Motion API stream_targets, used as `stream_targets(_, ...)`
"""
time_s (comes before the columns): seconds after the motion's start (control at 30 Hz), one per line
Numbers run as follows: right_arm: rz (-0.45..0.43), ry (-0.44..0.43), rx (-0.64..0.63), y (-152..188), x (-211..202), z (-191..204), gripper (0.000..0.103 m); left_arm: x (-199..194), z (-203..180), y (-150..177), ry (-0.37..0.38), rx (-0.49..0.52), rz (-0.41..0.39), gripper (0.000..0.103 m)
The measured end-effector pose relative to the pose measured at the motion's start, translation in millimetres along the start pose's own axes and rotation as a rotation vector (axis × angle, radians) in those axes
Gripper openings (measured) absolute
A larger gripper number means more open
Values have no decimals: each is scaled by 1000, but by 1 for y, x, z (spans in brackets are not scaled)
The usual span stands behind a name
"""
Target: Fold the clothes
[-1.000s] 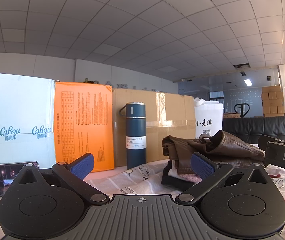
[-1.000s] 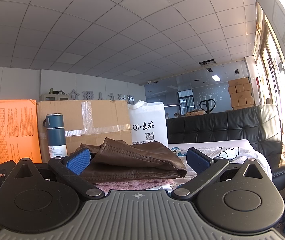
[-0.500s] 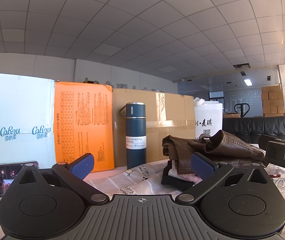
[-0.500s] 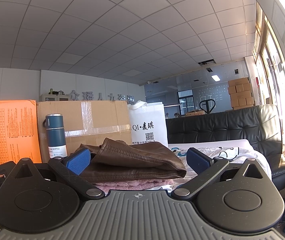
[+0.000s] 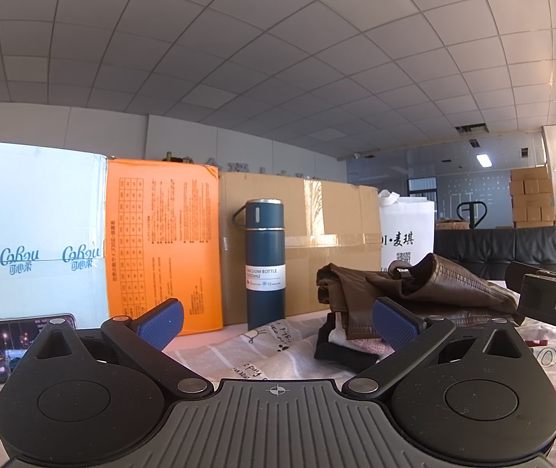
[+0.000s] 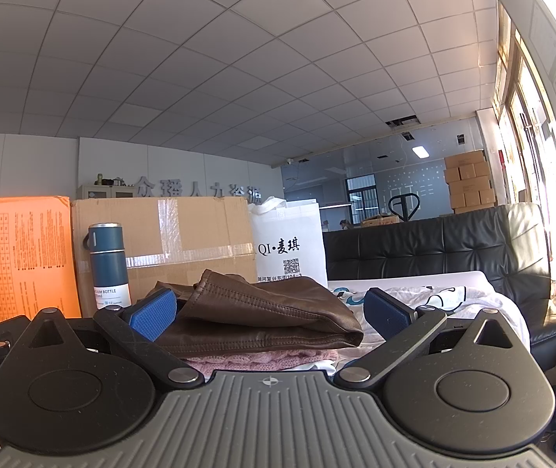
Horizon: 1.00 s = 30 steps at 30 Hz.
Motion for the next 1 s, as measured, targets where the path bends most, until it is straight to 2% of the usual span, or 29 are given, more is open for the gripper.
stream_targets(1.0,2,0,6,0,0,0,103,3,-2,1,22,-2,3,103)
Point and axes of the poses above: each gripper's, at about its wrist camera, not at the fingertips, and x roughly the way its jaws point, z to its left, y to its underside, the point moved 8 cm from there along x, roughly the way its jaws point, and after that the axes turned 1 degree about -z, right-handed, at the moved point
